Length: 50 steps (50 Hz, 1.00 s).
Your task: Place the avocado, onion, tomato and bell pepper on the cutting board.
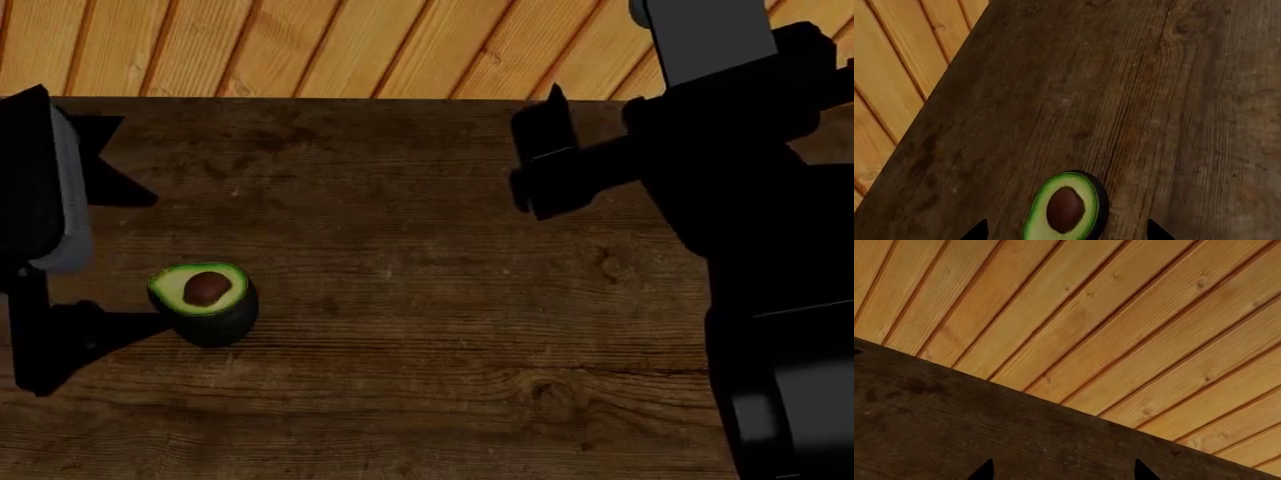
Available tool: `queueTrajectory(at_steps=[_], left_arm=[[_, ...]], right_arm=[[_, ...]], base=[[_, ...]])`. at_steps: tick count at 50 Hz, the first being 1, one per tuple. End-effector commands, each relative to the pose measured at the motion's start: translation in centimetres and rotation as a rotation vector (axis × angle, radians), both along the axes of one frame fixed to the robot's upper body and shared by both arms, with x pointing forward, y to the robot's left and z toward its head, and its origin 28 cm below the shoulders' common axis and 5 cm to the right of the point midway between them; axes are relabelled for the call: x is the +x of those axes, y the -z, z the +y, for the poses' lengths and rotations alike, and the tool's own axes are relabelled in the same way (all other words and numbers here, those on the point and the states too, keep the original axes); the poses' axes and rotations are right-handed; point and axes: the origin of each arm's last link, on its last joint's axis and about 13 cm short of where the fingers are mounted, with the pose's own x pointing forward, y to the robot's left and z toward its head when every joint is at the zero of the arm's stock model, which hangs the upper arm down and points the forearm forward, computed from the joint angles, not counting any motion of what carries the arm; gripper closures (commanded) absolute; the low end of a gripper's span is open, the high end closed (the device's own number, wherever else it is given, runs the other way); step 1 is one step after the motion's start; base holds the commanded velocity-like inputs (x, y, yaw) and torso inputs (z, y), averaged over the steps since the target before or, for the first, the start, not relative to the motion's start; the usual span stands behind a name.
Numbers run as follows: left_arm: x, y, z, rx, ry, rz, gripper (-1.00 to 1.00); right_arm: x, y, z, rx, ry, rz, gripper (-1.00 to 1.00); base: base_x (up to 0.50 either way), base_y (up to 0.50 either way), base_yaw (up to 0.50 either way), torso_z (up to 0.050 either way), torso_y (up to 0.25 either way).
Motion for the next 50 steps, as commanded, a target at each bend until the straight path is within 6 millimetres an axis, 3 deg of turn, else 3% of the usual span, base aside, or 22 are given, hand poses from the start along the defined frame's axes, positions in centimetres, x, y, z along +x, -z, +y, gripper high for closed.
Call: queueTrajectory(at_steps=[1, 20, 50], left_arm=[[1.1, 1.3, 0.3, -0.004, -0.034, 0.017, -1.0], [2.9, 3.1, -0.4, -0.035, -0.036, 0.056, -1.0], [3.6, 5.1, -0.6, -0.054, -0.056, 0.096, -1.0]], right_arm=[[-0.1, 0.3, 0.2, 0.002, -0.003, 0.008, -1.0], [0.3, 0.7, 0.2, -0.002, -0.01, 0.017, -1.0], [0.2, 0.6, 0.3, -0.004, -0.02, 0.017, -1.0]], base=[[0.0, 0.0, 0.0, 0.0, 0.0], [0.0, 0.0, 0.0, 0.0, 0.0], [0.0, 0.0, 0.0, 0.0, 0.0]])
